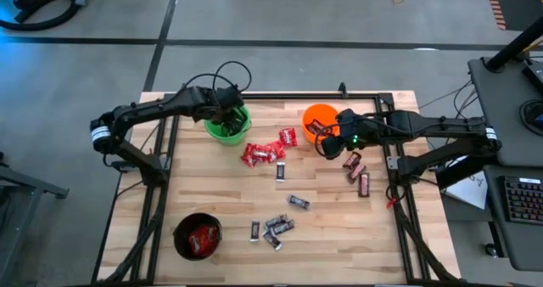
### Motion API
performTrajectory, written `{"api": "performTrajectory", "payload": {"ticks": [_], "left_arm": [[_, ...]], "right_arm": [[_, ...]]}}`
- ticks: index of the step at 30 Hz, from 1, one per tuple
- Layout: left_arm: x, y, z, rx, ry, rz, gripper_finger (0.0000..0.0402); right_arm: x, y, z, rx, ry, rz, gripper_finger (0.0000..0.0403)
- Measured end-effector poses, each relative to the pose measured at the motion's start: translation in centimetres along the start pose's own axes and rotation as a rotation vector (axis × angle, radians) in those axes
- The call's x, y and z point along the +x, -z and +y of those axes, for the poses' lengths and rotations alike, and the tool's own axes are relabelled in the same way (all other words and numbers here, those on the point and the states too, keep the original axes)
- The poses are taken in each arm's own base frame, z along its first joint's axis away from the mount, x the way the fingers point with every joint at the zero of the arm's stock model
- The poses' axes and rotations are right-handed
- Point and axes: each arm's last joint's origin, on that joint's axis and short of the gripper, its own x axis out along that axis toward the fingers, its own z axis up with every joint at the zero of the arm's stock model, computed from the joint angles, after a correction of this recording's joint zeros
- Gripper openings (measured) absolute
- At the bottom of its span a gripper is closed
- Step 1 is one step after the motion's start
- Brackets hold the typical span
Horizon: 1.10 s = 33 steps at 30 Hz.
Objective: Sort candy
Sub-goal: Put the brown chocolate into the orange bucket
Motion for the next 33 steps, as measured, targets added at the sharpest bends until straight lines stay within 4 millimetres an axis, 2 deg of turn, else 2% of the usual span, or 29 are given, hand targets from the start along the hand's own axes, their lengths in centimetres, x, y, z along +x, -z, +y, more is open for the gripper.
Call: {"api": "performTrajectory", "payload": {"ticks": [6,16,21,26,30,33], "left_arm": [[-2.3,-0.9,-1.0,0.105,0.103,-0.038,0.0162],[-9.9,-3.2,-2.6,0.266,0.269,-0.261,0.0162],[-13.1,-3.8,-2.3,0.304,0.270,-0.369,0.0162],[-14.7,-3.9,-1.2,0.292,0.203,-0.427,0.0162],[-15.2,-3.5,-0.3,0.278,0.149,-0.453,0.0162],[-15.3,-3.4,0.1,0.264,0.103,-0.478,0.0162]], "right_arm": [[0.2,0.6,-0.3,0.098,0.011,0.126,0.0192],[1.5,2.4,-1.4,0.178,0.236,0.329,0.0192],[3.5,3.8,-2.8,0.184,0.346,0.378,0.0192],[6.1,6.1,-5.1,0.213,0.441,0.413,0.0192],[7.8,7.7,-7.0,0.222,0.521,0.419,0.0192],[8.9,8.6,-7.9,0.224,0.514,0.402,0.0192]]}}
